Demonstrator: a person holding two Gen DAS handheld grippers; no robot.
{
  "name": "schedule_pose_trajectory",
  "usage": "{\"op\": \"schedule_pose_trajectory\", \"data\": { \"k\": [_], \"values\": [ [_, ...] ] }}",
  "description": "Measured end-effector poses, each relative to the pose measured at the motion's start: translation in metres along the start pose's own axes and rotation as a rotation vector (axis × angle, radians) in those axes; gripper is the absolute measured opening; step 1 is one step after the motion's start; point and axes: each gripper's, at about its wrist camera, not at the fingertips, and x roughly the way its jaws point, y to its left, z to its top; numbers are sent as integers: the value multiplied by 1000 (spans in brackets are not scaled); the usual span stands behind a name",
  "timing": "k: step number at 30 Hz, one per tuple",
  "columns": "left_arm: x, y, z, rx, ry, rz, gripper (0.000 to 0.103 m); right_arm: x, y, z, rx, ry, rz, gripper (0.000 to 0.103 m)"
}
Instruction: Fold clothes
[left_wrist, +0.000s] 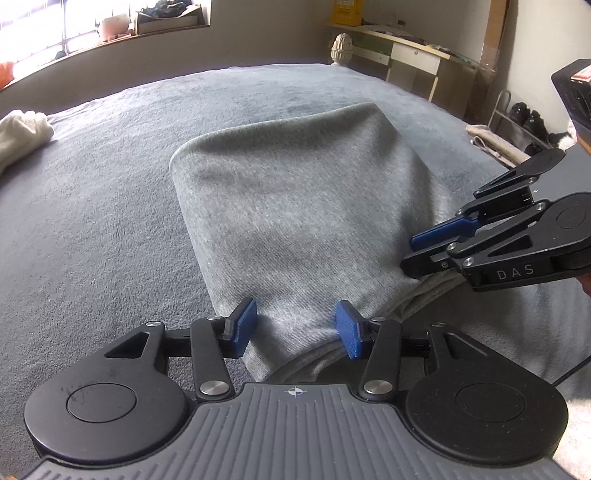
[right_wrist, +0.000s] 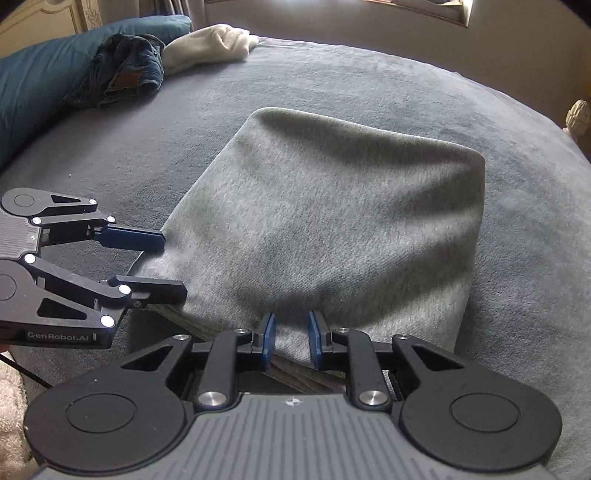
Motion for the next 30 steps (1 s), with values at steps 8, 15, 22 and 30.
{"op": "schedule_pose_trajectory", "data": {
  "k": [8, 15, 22, 30],
  "values": [
    [-9, 5, 12, -40, -7, 11, 49, -1, -3, -3, 0, -18, 9, 21],
    [-10, 2, 35, 18, -34, -64, 49, 0, -6, -6, 38, -27, 21, 21],
    [14, -24, 11, 144, 30, -83, 59, 3, -23, 1, 104, -16, 6, 21],
    [19, -28, 12, 148, 39, -70, 60, 14, -55, 17, 179, 0, -76, 24]
  ]
}}
